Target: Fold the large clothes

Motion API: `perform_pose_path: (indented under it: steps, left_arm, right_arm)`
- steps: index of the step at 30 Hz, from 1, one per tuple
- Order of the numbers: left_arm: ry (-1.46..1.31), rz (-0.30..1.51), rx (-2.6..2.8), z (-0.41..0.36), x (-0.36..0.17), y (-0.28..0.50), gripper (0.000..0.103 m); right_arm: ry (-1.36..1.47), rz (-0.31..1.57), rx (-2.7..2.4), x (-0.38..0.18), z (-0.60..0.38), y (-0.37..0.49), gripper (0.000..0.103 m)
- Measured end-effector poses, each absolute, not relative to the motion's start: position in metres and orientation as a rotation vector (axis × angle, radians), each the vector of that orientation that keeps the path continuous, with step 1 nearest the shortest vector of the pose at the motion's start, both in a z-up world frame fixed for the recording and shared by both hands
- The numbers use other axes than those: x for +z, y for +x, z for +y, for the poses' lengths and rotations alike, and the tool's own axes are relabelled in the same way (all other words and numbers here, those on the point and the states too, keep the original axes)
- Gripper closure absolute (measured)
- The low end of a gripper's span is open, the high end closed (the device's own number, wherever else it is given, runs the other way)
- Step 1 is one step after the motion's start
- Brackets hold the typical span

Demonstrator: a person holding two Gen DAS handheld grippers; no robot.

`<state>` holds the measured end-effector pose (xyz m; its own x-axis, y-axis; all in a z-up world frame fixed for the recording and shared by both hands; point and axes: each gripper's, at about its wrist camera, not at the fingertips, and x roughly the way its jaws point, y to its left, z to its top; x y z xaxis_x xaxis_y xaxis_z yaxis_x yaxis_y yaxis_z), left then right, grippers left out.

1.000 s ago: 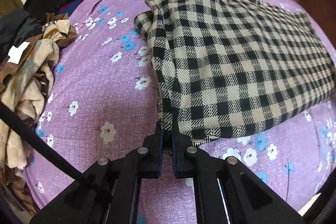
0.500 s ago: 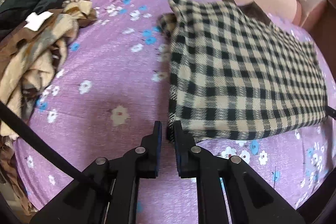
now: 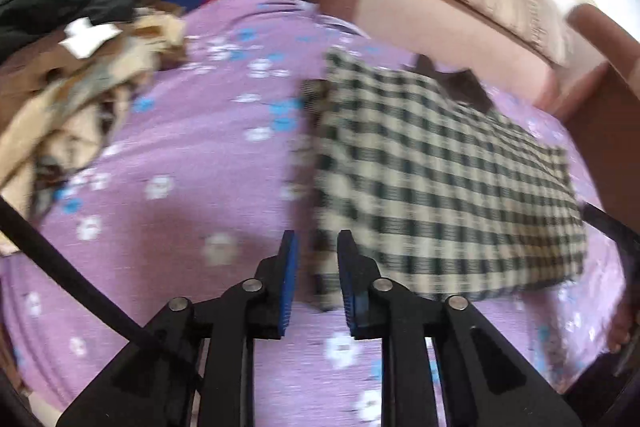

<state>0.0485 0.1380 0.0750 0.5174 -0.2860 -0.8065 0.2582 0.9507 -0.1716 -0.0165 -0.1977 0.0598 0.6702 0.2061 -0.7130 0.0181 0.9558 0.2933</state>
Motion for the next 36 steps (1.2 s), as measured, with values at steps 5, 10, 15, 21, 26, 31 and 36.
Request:
perform_pose_path:
  steps: [5, 10, 15, 21, 26, 31, 36]
  left_arm:
    - [0.065, 1.067, -0.311, 0.115, 0.046, 0.058, 0.081]
    - [0.036, 1.108, -0.33, 0.122, 0.038, 0.063, 0.081]
    - [0.019, 1.126, -0.344, 0.123, 0.036, 0.068, 0.081]
    - [0.034, 1.131, -0.335, 0.119, 0.035, 0.071, 0.081]
    - [0.031, 1.133, -0.336, 0.122, 0.034, 0.073, 0.08]
    - [0.042, 1.136, -0.27, 0.126, 0.031, 0.073, 0.056]
    - [-0.003, 1.136, -0.264, 0.134, 0.031, 0.075, 0.054]
  right_arm:
    - [0.234, 0.915, 0.24, 0.045, -0.114, 0.065, 0.072]
    - [0.147, 0.957, 0.236, 0.03, -0.057, 0.135, 0.072]
    - [-0.002, 0.996, 0.151, 0.009, -0.017, 0.197, 0.073]
    - [-0.145, 1.011, 0.051, 0.001, 0.003, 0.246, 0.036]
    - [-0.132, 0.945, 0.051, 0.024, -0.015, 0.231, 0.033]
    - [-0.049, 0.889, 0.096, 0.043, -0.058, 0.152, 0.033]
    - [-0.003, 0.895, 0.073, 0.034, -0.114, 0.068, 0.033]
